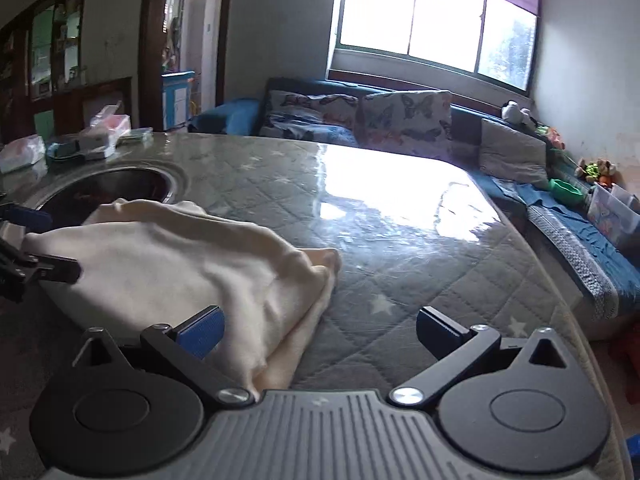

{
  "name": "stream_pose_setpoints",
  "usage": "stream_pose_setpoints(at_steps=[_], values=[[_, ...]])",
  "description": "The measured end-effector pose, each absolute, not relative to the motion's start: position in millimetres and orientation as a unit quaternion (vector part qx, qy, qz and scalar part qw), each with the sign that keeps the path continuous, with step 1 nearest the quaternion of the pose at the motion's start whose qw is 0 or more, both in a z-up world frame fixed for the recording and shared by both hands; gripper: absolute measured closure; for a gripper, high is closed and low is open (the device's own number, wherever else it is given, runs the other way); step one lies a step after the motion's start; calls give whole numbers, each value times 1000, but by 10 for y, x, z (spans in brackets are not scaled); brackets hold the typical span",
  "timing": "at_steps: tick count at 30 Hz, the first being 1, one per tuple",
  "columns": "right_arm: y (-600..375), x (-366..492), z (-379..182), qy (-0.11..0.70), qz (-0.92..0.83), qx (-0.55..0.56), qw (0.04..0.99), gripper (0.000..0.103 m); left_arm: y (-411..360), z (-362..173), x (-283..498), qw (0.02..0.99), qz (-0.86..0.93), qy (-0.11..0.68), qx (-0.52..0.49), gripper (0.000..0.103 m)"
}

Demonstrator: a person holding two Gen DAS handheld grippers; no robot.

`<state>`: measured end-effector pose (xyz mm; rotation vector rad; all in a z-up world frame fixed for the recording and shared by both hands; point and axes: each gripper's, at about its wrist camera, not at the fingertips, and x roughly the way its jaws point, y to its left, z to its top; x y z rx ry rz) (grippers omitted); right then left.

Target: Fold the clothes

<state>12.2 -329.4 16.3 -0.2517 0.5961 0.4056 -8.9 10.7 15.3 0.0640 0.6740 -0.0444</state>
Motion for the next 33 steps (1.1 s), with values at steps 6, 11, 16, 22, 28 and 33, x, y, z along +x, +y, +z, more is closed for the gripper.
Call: stream_pose_setpoints(at_steps=[6,11,16,22,28,33], values=[[-3254,142,65,294,196,-141,925,0,218,138,-53,942,-1,334,15,0],[-3174,145,136,278,199,-153,927,0,324,161,-21,943,21,331,7,0],[-3135,185,17,292,202,-163,921,0,455,109,20,939,48,341,-4,0],[-3108,187,20,291,202,-171,920,0,588,221,-43,945,40,323,-35,2],[-3111,176,6,289,201,-170,920,0,690,212,81,937,5,343,-63,65],[-3118,167,3,286,201,-175,921,0,628,157,187,938,-4,343,-50,71]])
